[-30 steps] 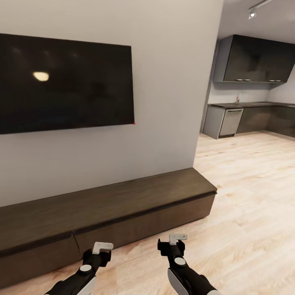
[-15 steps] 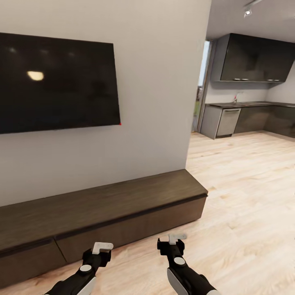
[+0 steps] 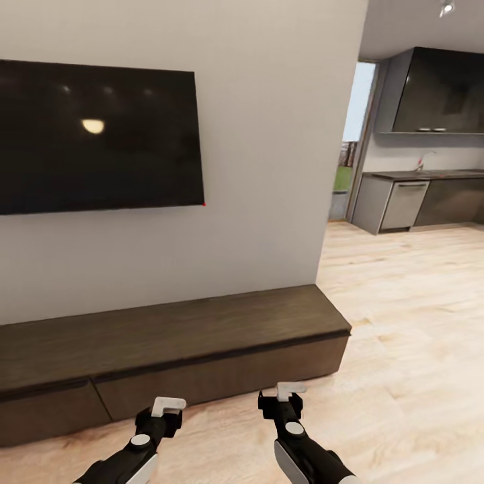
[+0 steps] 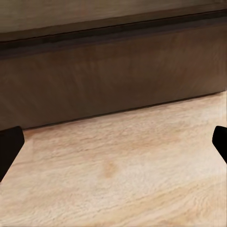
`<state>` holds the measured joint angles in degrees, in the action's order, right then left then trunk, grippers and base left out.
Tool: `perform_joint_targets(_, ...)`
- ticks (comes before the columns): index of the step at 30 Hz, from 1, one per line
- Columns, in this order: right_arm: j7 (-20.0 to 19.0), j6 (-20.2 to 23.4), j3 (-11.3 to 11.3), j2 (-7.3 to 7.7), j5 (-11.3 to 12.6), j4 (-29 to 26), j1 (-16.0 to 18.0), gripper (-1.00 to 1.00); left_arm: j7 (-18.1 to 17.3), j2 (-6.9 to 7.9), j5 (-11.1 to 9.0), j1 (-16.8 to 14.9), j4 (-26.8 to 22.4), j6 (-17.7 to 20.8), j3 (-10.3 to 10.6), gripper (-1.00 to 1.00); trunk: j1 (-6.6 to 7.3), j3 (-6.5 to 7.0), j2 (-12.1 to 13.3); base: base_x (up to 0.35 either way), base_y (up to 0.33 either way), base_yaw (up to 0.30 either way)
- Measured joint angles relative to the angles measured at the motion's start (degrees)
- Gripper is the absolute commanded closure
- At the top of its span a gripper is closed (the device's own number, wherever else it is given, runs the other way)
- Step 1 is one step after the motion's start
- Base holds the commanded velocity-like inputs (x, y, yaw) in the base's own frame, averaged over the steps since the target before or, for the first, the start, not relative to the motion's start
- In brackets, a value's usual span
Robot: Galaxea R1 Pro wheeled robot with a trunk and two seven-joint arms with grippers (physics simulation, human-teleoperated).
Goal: Place each of the two pumpkins and all three candles from the living room inside a cabinet in the living room (use any cabinet), then make sure every cabinet is closed, and position the cauldron so it is next to a table in the living room.
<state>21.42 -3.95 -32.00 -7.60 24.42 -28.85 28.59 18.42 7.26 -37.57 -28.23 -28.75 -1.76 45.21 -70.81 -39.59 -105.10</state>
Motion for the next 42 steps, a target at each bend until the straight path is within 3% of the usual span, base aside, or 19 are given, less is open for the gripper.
perform_joint_targets(13,0.0,0.0,-0.1,0.03,-0.1,0.0,0.0,-1.00,0.0,0.06,0.0,0.0,-0.1,-1.3,0.0,-1.00,0.03,0.00,0.0,0.100,-0.092,0.223)
perform_joint_targets(20,0.0,0.0,-0.2,0.08,-0.1,0.0,0.0,-1.00,0.0,0.05,0.0,0.0,0.0,-1.3,0.0,-1.00,0.02,0.00,0.0,0.267,-0.112,0.022)
perform_joint_targets(31,0.0,0.0,-0.1,0.17,-0.1,0.0,0.0,-1.00,0.0,0.05,0.0,0.0,-0.5,-1.3,0.0,-1.00,-0.01,0.00,0.0,-0.069,-0.118,-0.001)
perform_joint_targets(42,0.0,0.0,-0.2,0.18,-0.1,-0.1,-0.1,-1.00,0.0,0.05,0.0,0.0,-0.2,-1.3,0.0,-1.00,0.00,0.20,0.0,0.107,-0.028,-0.057)
